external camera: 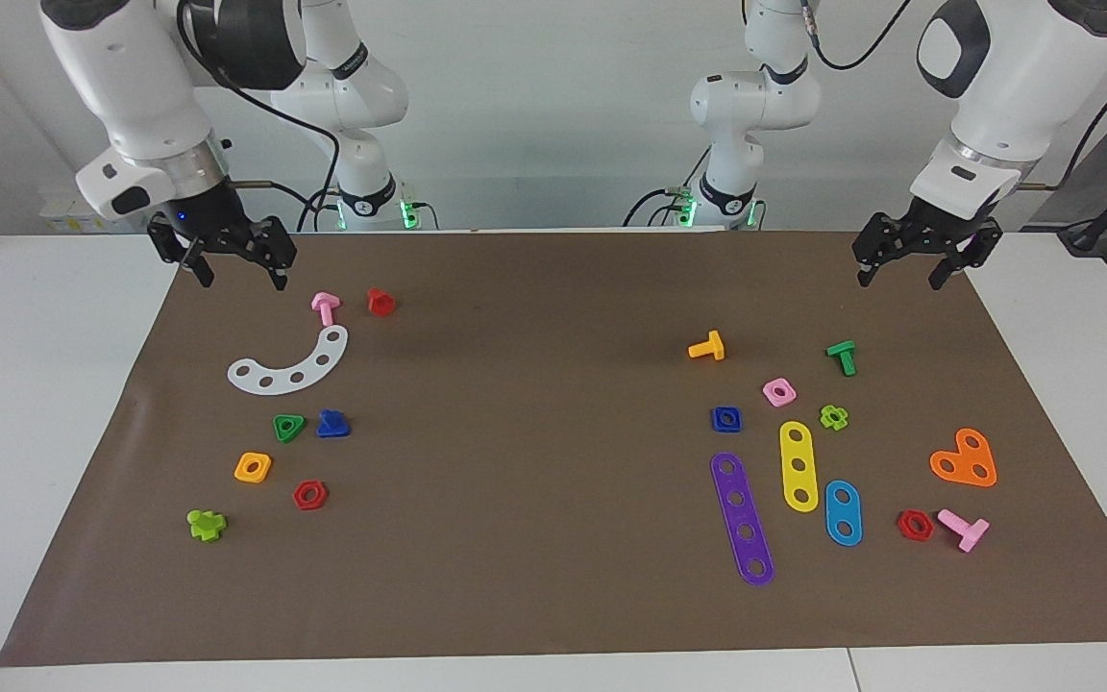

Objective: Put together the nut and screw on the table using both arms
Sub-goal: 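Reach the right gripper to the dark blue bolt and grasp it, then carry the blue bolt to the table centre and set it down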

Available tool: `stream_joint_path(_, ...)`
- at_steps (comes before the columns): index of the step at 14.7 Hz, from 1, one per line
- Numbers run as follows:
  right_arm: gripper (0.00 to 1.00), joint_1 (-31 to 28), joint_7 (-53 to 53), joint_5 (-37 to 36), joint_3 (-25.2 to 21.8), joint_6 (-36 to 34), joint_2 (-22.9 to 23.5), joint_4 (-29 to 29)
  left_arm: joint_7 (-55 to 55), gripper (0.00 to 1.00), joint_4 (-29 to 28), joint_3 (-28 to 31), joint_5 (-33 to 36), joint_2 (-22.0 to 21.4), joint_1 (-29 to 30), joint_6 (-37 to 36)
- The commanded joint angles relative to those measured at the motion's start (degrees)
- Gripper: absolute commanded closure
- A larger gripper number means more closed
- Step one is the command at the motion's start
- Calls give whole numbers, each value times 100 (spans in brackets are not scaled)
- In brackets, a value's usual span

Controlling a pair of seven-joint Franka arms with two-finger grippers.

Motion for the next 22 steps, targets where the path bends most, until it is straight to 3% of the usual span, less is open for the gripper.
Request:
stream_joint_path(1,0,1,-130,43,22,855,139,-699,41,0,349,-19,-135,99,69,-348)
stream_joint_path(4,0,-8,-516,43,22,1480,718,-911,41,0,507,-19,-83,151,69,-735)
stream_joint_path(8,0,-25,-596,43,22,2289,1149,-1184,85,0,157,-28,-3,11,-10,-701)
stream_joint_path(12,2,-78,-675,43,22,2632,1449,-1202,58,0,68,-28,-12,-42,7,-701)
stream_joint_path(18,17,-87,-710,175,22,2967,1704,-1210,67,0,51,-19,-12,-51,122,-718)
stream_joint_path(22,41,-96,-754,175,22,2967,1713,-1210,67,0,51,-19,-12,-59,131,-710)
